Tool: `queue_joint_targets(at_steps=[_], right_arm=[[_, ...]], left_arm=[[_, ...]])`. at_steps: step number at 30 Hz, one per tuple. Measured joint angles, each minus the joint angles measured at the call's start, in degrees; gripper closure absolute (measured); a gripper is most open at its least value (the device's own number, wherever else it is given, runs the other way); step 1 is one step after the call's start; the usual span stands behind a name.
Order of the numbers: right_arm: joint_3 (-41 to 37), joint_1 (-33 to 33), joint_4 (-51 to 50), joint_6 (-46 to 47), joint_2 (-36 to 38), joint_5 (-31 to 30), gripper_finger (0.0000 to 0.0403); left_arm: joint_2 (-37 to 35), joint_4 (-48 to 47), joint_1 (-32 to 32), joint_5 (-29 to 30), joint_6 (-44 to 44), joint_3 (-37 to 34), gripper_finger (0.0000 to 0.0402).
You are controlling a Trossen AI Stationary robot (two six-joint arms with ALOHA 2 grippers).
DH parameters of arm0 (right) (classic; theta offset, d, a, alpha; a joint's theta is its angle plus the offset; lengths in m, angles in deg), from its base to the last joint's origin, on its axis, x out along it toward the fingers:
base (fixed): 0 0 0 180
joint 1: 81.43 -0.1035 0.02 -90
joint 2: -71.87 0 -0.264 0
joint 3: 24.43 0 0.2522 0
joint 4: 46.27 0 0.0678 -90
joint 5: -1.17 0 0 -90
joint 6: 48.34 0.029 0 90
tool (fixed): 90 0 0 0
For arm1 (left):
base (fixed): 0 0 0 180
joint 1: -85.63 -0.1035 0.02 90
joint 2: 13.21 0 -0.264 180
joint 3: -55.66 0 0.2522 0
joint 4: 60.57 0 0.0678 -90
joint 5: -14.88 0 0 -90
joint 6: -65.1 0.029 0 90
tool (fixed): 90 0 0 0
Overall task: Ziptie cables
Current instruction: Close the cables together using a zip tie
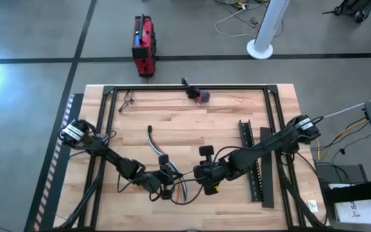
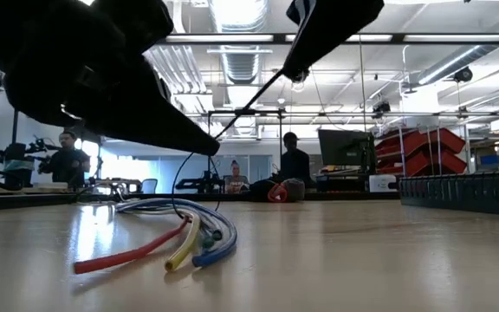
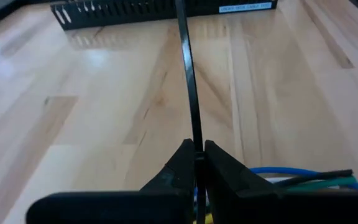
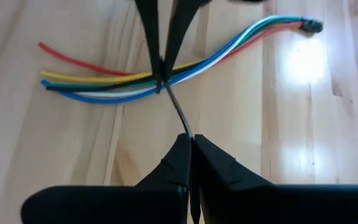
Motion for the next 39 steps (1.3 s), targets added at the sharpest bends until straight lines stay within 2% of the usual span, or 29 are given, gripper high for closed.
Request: queue_joint_targets(at_steps=[9, 16, 28, 33, 39], right_arm=[[0.0, -0.59, -0.41, 2.08, 1.89, 0.03, 0.0401], [0.02, -0.94, -0.67, 3.77, 1.76, 1.93, 0.0402], [0.02, -2.29, -0.69, 3.81, 1.76, 2.94, 0.0403], [0.02, -2.56, -0.65, 4.37, 1.73, 3.0, 0.0403], [0.01, -3.22, -0.57, 5.06, 1.69, 3.01, 0.0403]], left_arm=[[0.99, 0.47, 1.11, -0.57, -1.69, -0.09, 0.0399], [1.08, 3.97, 1.83, -3.68, -0.83, -0.15, 0.0399], [-0.36, 6.01, 2.39, -4.56, 0.86, -0.15, 0.0399], [-0.49, 6.04, 2.52, -7.73, -0.57, -0.15, 0.0399], [-0.43, 6.18, 2.72, -8.18, -2.91, -0.13, 0.0399]])
